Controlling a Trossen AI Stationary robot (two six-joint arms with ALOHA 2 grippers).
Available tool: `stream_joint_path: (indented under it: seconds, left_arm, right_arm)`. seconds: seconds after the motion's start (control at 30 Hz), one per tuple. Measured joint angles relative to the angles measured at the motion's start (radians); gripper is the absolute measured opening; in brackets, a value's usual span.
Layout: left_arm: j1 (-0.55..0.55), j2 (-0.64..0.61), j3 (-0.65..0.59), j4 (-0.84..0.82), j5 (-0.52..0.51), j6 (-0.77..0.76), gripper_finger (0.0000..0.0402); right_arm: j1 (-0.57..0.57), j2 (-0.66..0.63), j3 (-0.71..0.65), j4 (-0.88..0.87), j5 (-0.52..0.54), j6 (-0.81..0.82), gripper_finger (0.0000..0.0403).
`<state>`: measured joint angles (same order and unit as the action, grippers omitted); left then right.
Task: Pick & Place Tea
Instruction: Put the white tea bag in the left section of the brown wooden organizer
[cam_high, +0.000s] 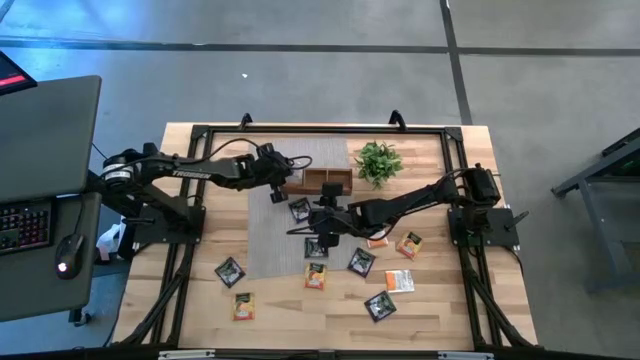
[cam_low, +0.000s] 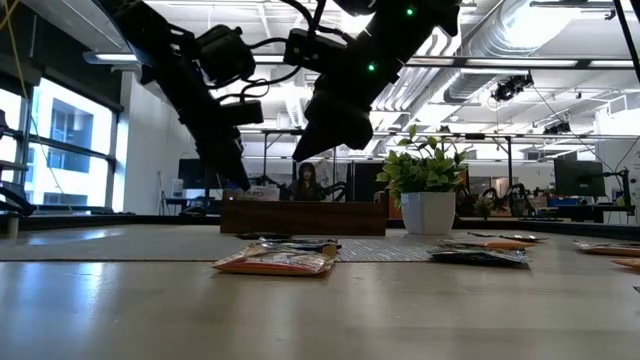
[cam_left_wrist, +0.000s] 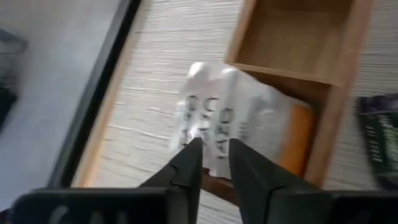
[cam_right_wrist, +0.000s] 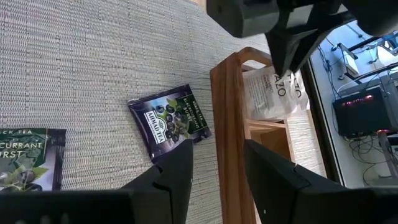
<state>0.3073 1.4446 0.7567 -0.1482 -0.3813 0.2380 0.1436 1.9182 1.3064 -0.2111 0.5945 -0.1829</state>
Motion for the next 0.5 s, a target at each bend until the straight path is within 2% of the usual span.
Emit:
stream_joint_path:
  seconds: [0.2, 0.37, 0.5]
  left_arm:
    - [0.0, -0.04, 0.0, 0.011, -0.104, -0.025, 0.0109]
    - [0.0, -0.106, -0.001, -0.001, -0.037, -0.088, 0.0111]
    - [0.0, -0.183, 0.0, -0.033, 0.021, -0.112, 0.0111]
  right_arm:
    - [0.006, -0.015, 0.0, -0.03, -0.01, 0.003, 0.0138]
    - [0.025, -0.099, 0.0, -0.191, -0.116, 0.098, 0.0138]
    - [0.019, -0.182, 0.0, -0.45, -0.292, 0.258, 0.0138]
